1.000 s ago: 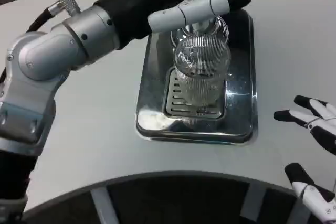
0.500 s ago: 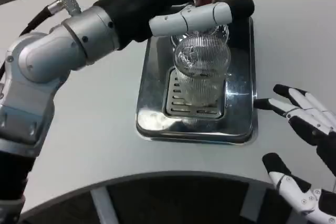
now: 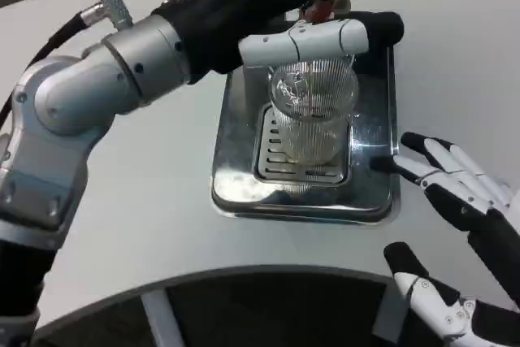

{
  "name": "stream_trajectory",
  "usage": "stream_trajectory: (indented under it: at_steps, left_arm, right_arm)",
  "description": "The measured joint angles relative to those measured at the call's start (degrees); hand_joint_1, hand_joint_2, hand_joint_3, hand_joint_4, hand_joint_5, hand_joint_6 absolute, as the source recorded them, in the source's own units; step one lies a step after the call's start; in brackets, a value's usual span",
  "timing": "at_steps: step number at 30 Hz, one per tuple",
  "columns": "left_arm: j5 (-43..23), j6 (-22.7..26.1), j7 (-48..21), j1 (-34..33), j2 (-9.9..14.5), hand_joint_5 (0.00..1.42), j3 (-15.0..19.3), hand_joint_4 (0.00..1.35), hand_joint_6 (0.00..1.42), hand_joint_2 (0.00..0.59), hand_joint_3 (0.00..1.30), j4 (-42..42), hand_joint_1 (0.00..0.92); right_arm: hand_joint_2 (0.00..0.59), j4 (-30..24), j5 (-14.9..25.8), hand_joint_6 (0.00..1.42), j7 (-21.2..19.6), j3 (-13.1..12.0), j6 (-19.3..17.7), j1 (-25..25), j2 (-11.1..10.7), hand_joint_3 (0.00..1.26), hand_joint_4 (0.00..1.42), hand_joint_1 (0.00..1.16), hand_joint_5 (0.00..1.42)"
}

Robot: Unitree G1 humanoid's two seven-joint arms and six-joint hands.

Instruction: Grasp the cup under the faucet to collect the drink, then remove the cup.

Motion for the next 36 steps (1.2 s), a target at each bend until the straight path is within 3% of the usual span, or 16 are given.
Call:
stream_trajectory:
  at_steps: [19,21,24,25,28,32,36]
  left_arm:
    - [6.2,-4.6,0.0,0.2,1.4,0.01,-2.0,0.0,0.16,0.097,0.09,-1.8,0.0]
    - [6.2,-4.7,0.0,0.2,1.4,0.01,-2.0,0.0,0.16,0.097,0.09,-1.8,0.0]
    - [6.2,-4.7,0.0,0.2,1.4,0.01,-2.0,0.0,0.16,0.097,0.09,-1.8,0.0]
    - [6.2,-4.7,0.0,0.2,1.4,0.01,-2.0,0.0,0.16,0.097,0.09,-1.8,0.0]
    - [6.2,-4.8,0.0,0.3,1.5,0.01,-1.9,0.0,0.16,0.097,0.09,-1.8,0.0]
    - [6.2,-4.9,0.0,0.5,1.6,0.01,-1.9,0.0,0.16,0.097,0.09,-2.1,0.0]
    - [6.2,-5.1,0.0,0.6,1.6,0.01,-1.9,0.0,0.16,0.096,0.09,-2.1,0.0]
  right_arm:
    - [0.508,0.0,-1.2,0.06,2.9,0.4,-1.8,-0.5,5.7,0.14,0.02,0.44,0.0]
    - [0.475,0.0,-1.6,0.06,2.9,0.8,-1.4,-0.6,6.6,0.1,0.0,0.44,0.0]
    - [0.418,0.0,-2.2,0.07,3.1,1.5,0.7,-0.6,8.0,0.07,0.0,0.47,0.0]
    - [0.364,0.0,-2.4,0.1,3.1,1.8,1.9,-0.7,8.6,0.01,0.0,0.52,0.01]
    - [0.308,0.0,-2.9,0.15,3.1,2.6,5.3,-1.0,9.5,0.0,0.0,0.61,0.02]
    - [0.288,0.0,-3.2,0.15,1.4,4.4,9.7,-1.5,10.6,0.0,0.0,0.64,0.05]
    - [0.286,0.1,-5.2,0.16,-2.0,7.9,13.7,-2.6,10.6,0.0,0.0,0.64,0.04]
